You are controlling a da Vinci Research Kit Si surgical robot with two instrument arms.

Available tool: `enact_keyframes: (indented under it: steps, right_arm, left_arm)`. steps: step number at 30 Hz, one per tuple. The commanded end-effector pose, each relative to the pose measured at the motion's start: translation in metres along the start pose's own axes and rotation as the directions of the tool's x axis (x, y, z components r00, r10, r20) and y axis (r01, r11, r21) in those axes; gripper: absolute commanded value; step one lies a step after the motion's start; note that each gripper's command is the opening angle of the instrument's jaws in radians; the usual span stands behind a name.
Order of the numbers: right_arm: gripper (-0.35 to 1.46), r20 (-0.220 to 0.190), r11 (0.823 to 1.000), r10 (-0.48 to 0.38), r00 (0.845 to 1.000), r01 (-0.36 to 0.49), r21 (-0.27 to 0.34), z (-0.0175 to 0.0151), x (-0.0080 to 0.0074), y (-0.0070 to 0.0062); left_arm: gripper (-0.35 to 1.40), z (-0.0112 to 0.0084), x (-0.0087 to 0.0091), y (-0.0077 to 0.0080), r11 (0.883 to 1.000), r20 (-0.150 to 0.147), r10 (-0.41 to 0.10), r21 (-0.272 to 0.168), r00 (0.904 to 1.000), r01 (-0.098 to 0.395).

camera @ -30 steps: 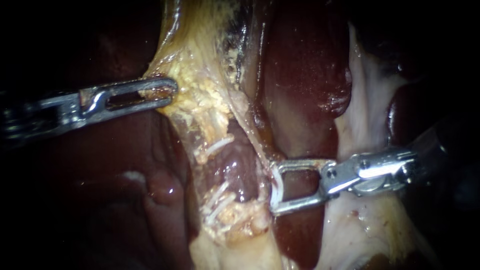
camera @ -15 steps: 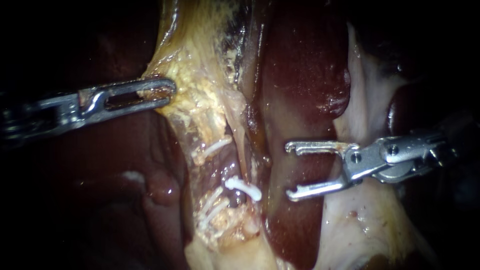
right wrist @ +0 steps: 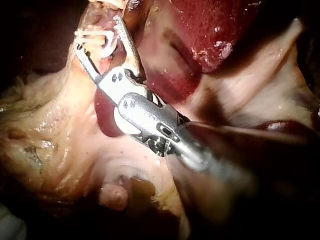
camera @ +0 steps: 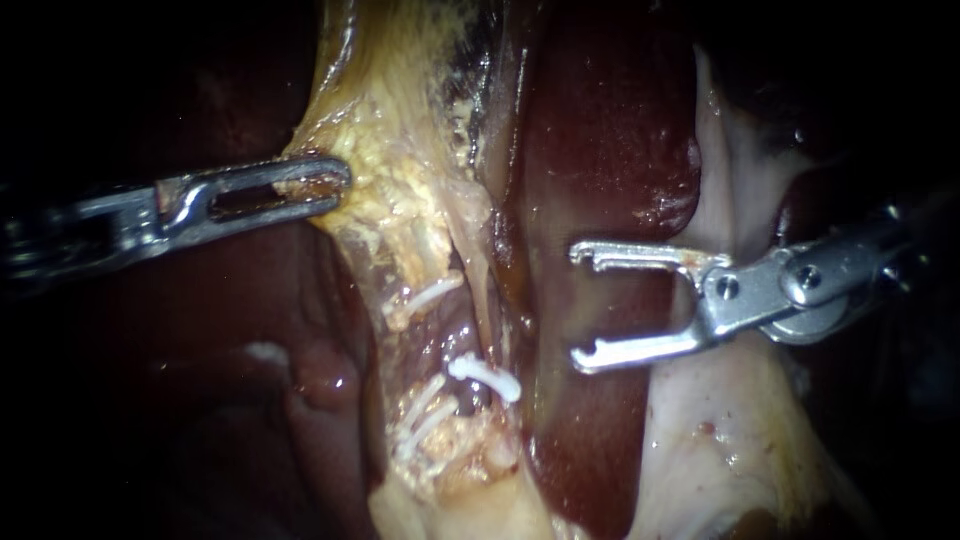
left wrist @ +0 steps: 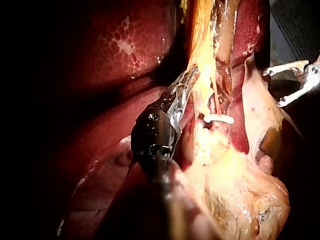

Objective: Going back first clip right tube

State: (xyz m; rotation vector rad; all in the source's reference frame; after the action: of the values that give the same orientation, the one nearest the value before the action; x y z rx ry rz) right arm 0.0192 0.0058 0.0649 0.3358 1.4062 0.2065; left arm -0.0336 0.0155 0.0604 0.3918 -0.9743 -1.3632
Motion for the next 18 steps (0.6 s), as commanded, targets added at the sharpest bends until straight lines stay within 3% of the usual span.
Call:
enact_keyframes:
  steps: [1, 10, 18]
  right_arm:
    - [0.6, 0.001, 1.0, -0.001, 1.0, 0.001, 0.0, 0.0, -0.0003, 0.0001]
    - [0.6, -0.002, 1.0, 0.013, 1.0, -0.013, 0.0, -0.0001, -0.001, 0.0]
    - [0.6, -0.002, 0.995, 0.101, 0.995, -0.101, -0.001, 0.0, -0.001, 0.0]
  left_arm:
    - [-0.35, 0.0003, 0.0002, 0.0001, 1.0, 0.001, 0.001, -0.002, 1.0, -0.001]
    - [-0.35, 0.0057, 0.0026, 0.0021, 0.998, -0.031, 0.044, -0.034, 0.9985, -0.045]
    - [-0.35, 0.0081, 0.0029, 0.0014, 0.998, -0.037, 0.054, -0.025, 0.9978, -0.055]
